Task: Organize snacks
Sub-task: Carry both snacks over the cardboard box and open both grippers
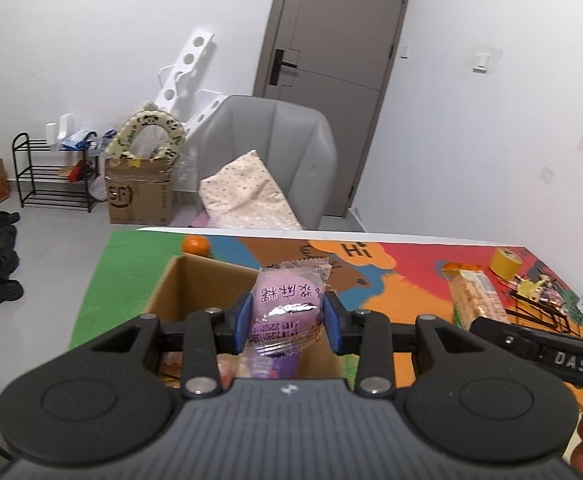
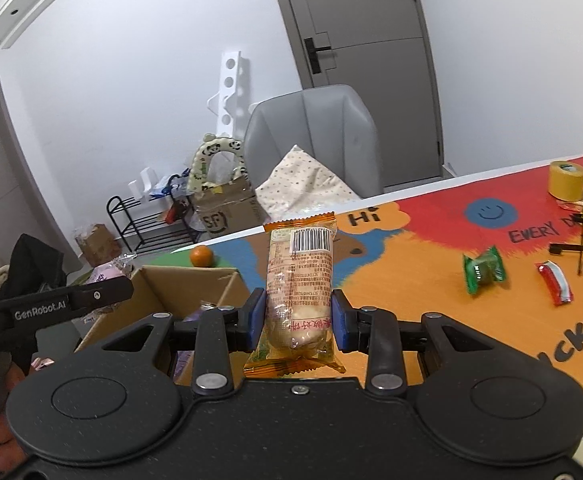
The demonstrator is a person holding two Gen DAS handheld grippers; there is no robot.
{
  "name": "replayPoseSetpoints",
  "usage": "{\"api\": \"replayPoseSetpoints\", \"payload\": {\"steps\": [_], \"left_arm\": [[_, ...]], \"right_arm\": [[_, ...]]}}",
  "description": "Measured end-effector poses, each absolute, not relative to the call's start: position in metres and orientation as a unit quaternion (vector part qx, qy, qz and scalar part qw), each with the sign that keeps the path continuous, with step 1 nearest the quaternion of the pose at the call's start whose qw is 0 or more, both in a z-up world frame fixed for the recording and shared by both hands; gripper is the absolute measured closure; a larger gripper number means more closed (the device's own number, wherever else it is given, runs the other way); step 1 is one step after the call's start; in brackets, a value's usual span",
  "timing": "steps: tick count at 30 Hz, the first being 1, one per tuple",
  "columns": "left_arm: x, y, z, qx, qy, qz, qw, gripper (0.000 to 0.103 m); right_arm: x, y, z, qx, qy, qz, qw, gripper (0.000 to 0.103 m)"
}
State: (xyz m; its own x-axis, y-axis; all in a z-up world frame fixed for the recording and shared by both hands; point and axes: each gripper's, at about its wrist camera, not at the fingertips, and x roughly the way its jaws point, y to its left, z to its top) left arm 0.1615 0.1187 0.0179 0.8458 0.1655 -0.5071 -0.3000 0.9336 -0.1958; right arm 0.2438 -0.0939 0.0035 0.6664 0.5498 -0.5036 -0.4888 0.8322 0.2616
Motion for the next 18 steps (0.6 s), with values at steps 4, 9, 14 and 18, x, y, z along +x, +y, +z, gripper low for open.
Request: {"api": "replayPoseSetpoints", "payload": {"steps": [4,9,14,18], "left_arm": [[0.164,0.132,0.018,-0.14,0.25,0.134,0.949,0.066],[0.172,0.142,0.014,-0.141,0.259,0.135,0.946,0.066],[0.182,0.153,0.008,-0.143,0.264,0.136,0.944,0.066],[0.19,0.161,0.003,-0.145,0.271,0.14,0.941,0.066]], "right_arm": [[0.244,-0.088,0.003,0.049,0.294,0.29,0.909,0.071],[0.243,-0.078,0.005,0.043,0.293,0.293,0.909,0.071],[0.244,-0.072,0.006,0.036,0.293,0.291,0.91,0.071],[0.244,-0.066,0.006,0.037,0.295,0.295,0.908,0.071]]}}
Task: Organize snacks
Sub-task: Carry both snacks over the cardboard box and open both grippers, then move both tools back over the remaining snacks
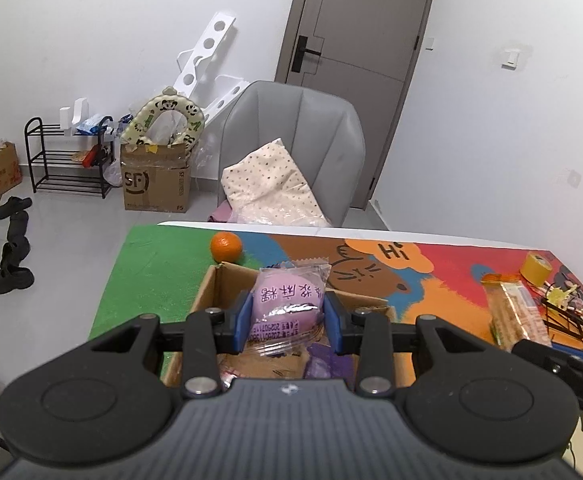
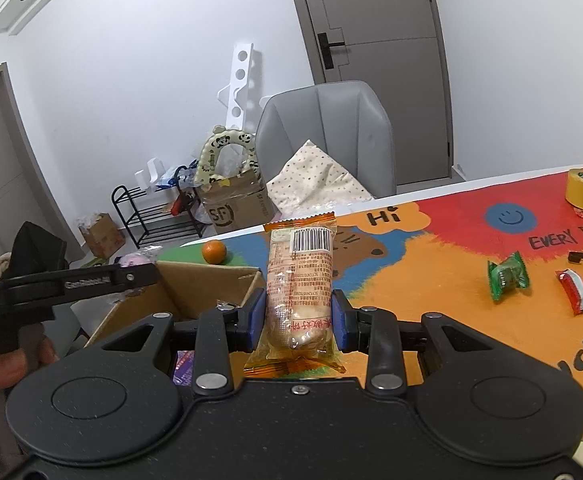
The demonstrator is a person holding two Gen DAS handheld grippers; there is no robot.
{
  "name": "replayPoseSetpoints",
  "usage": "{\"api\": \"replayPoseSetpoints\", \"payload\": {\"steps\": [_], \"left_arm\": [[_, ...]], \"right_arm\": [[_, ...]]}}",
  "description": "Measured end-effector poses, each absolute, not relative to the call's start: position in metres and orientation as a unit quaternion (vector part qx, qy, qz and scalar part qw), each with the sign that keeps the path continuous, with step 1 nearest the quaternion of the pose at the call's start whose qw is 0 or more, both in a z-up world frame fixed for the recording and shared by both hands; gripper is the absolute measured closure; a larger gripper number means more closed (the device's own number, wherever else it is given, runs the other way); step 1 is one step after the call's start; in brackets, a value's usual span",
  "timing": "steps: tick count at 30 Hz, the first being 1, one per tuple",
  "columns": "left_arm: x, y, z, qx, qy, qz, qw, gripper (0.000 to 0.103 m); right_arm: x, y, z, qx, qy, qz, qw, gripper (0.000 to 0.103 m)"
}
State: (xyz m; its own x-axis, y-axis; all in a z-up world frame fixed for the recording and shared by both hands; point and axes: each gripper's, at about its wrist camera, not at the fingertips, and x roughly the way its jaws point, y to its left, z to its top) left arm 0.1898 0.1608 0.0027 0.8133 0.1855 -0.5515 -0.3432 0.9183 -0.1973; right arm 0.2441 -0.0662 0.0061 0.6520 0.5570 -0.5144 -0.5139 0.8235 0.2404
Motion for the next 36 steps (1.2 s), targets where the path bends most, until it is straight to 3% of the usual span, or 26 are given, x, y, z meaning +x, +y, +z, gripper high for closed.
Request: {"api": "replayPoseSetpoints", "payload": {"steps": [11,16,26,31,36], "left_arm": [[0.204,0.175,-0.011,-0.155,0.286,0.142,0.935,0.065],[0.193,0.182,-0.006,-0.159,0.267,0.144,0.939,0.056],[0.154,0.203,0.003,-0.183,0.25,0.164,0.936,0.053],[0.141,0.209,0.004,-0.19,0.246,0.171,0.935,0.045],[0.137,0.211,0.003,-0.189,0.252,0.178,0.932,0.04]], "right_arm": [[0.254,-0.029,0.003,0.044,0.316,0.319,0.892,0.071],[0.255,-0.015,-0.001,0.045,0.326,0.326,0.886,0.071],[0.247,0.016,-0.004,0.047,0.335,0.351,0.873,0.07],[0.246,0.03,-0.003,0.055,0.338,0.36,0.868,0.07],[0.249,0.033,-0.006,0.09,0.341,0.386,0.853,0.06]]}}
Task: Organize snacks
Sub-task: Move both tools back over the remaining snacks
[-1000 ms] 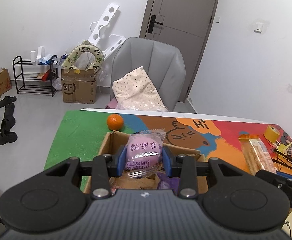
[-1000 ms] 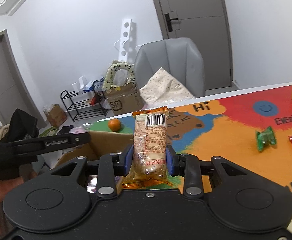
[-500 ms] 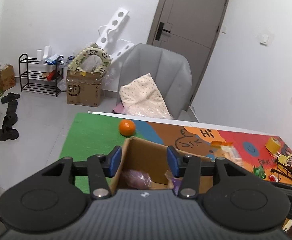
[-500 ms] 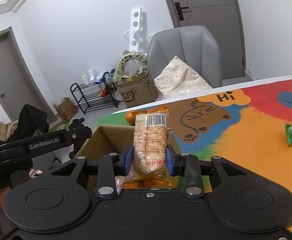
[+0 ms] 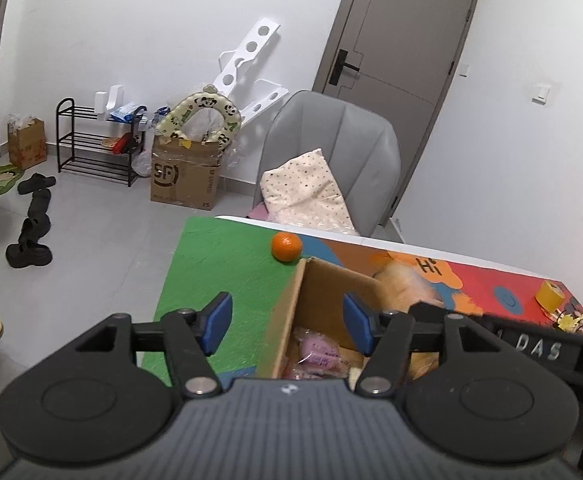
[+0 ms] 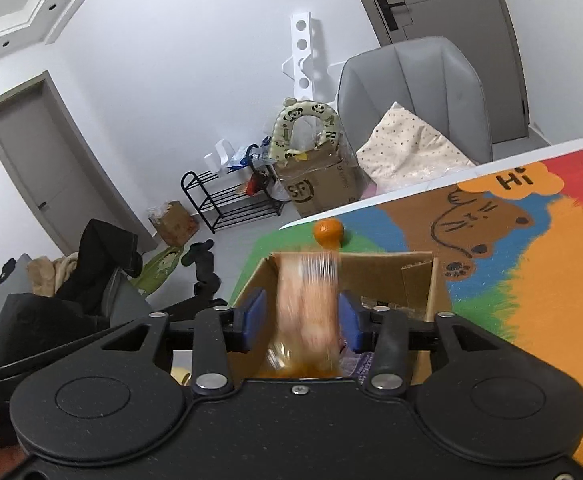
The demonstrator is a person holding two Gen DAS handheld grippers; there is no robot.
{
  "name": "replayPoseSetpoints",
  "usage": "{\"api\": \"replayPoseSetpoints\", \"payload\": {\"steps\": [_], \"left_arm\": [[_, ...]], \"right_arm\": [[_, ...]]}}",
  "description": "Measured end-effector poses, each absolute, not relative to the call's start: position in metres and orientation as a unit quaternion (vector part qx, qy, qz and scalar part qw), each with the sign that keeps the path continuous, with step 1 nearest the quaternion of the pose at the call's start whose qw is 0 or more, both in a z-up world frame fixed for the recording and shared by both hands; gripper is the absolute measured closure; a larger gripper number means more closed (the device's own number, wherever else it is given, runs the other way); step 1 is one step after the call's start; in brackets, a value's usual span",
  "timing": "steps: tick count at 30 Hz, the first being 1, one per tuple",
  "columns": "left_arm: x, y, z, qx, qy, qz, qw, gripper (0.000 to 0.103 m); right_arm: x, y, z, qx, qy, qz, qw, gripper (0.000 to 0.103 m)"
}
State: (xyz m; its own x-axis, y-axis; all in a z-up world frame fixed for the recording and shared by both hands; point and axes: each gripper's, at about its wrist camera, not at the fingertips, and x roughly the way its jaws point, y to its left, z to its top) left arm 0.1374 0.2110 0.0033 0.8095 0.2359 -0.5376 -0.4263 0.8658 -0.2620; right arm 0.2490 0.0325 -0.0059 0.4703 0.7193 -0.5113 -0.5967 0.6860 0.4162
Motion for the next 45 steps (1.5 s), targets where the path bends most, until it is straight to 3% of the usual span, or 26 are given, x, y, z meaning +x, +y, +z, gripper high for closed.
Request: {"api": "replayPoseSetpoints", "payload": {"steps": [4,6,21,35,45], "left_arm": [[0.133,0.207,0.003,-0.184,0.248,0.188,0.932,0.024],[0.135,0.203,0.001,-0.183,0.253,0.188,0.931,0.02],[0.151,0.152,-0.004,-0.165,0.267,0.171,0.934,0.01],[0.175,0.103,-0.006,-0.152,0.29,0.134,0.935,0.006],[0.196,0.064,-0.007,-0.141,0.301,0.105,0.937,0.005]], "right_arm": [[0.251,0.019,-0.012,0.095,0.349,0.372,0.855,0.06],[0.251,0.011,-0.013,0.097,0.349,0.367,0.857,0.06],[0.254,-0.074,-0.016,0.115,0.34,0.311,0.88,0.047],[0.251,-0.129,-0.014,0.102,0.322,0.262,0.904,0.013],[0.258,-0.173,-0.018,0.116,0.319,0.225,0.913,0.002]]}}
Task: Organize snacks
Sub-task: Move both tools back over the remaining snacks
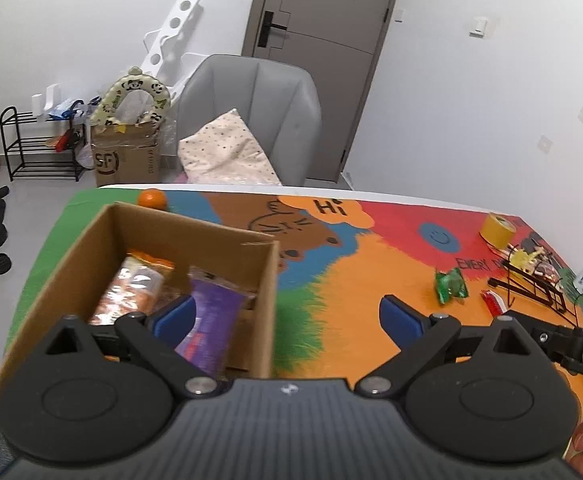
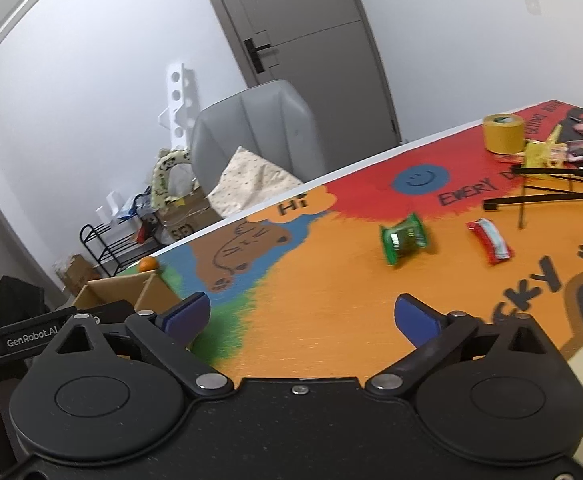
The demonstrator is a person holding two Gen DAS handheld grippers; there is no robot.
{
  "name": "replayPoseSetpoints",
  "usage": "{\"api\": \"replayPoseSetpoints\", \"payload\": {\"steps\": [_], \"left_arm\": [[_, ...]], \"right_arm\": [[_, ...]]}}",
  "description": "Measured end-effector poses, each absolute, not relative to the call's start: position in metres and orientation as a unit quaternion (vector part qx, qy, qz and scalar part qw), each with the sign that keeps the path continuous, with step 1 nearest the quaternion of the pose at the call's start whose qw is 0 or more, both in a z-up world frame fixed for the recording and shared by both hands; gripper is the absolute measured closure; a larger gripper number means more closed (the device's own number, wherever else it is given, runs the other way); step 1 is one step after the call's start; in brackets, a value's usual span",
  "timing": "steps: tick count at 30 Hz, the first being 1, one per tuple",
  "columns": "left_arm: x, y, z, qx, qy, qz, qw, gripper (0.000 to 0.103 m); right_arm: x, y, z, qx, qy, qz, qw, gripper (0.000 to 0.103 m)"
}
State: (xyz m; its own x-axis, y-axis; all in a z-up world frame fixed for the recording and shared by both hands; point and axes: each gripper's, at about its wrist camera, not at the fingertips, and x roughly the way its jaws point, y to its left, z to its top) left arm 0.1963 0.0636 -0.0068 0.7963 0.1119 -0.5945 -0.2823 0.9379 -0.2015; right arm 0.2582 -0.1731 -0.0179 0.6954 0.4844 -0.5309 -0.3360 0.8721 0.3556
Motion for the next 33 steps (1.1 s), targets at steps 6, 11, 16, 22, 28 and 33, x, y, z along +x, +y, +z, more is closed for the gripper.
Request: {"api": "replayPoseSetpoints", "payload": {"steps": [6,11,16,22,28,33], "left_arm": [[0.208,0.043,-0.009,-0.136,0.311,0.094,0.936,0.005],[0.215,0.029,-0.01,-0.137,0.308,0.082,0.938,0.001],[0.224,0.014,-0.01,-0.14,0.307,0.063,0.939,0.0],[0.234,-0.005,-0.011,-0.128,0.311,0.05,0.94,0.0],[0.245,-0.026,-0.013,-0.108,0.314,0.04,0.943,0.0],[0.253,-0.04,-0.014,-0.098,0.312,0.034,0.944,0.0]], "right_arm": [[0.263,-0.195,-0.022,0.122,0.32,0.21,0.916,0.001],[0.265,-0.21,-0.023,0.123,0.316,0.198,0.92,0.0],[0.268,-0.228,-0.025,0.13,0.31,0.185,0.923,0.0],[0.274,-0.25,-0.029,0.131,0.31,0.161,0.928,0.0],[0.28,-0.272,-0.036,0.14,0.313,0.141,0.929,0.0],[0.285,-0.285,-0.043,0.141,0.315,0.134,0.929,0.0]]}}
